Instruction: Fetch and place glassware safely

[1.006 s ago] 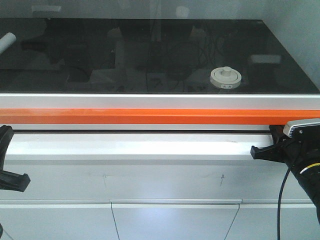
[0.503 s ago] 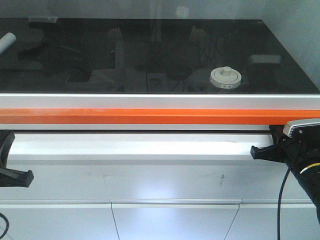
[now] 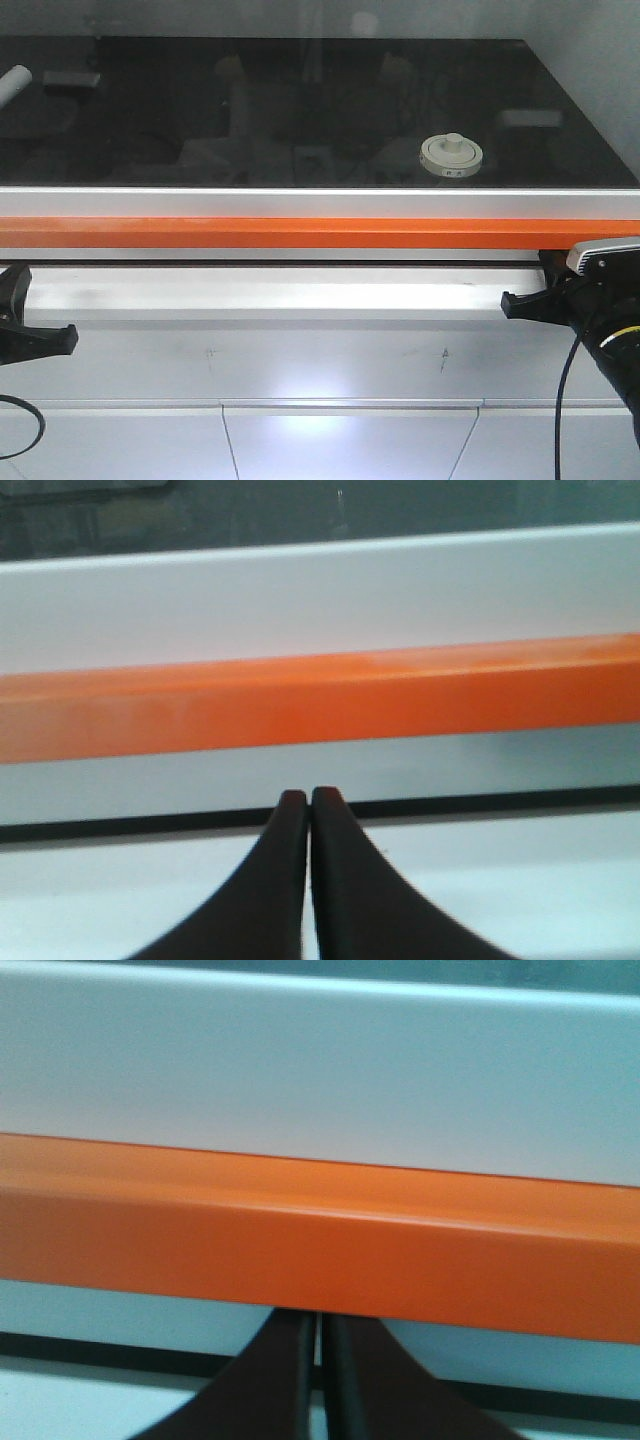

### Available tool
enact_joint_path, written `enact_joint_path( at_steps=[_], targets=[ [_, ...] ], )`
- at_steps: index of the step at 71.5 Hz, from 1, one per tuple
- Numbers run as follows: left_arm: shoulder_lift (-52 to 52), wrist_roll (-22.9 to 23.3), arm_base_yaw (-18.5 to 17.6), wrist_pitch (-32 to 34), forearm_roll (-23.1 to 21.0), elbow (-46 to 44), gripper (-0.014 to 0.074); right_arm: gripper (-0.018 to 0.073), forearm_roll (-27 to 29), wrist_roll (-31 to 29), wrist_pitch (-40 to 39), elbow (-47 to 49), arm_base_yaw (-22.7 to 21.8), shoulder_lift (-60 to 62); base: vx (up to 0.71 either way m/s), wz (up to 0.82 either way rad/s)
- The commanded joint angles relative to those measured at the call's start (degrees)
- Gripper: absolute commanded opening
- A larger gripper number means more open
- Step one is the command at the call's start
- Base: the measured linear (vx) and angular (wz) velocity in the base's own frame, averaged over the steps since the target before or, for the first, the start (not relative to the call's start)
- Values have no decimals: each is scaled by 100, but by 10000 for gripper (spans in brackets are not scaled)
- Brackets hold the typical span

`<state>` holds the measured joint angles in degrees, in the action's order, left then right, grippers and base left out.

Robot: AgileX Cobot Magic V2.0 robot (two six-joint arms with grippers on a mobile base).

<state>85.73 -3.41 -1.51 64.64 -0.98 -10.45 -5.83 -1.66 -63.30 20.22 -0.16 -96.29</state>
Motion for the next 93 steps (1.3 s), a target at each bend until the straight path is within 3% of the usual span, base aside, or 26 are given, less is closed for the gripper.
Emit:
enact_joint_path(
  at_steps=[1, 43, 93],
  targets=[
    [228, -9, 2, 815, -64, -114, -7, -1, -9, -22, -1328, 224, -13, 236, 0, 0],
    [1105, 4, 2, 933, -40, -927, -7, -1, -46, -22, -1226, 224, -13, 231, 0, 0],
    [692, 77, 2, 1053, 98, -1273, -7, -1, -46, -22, -1223, 224, -13, 231, 0, 0]
  ],
)
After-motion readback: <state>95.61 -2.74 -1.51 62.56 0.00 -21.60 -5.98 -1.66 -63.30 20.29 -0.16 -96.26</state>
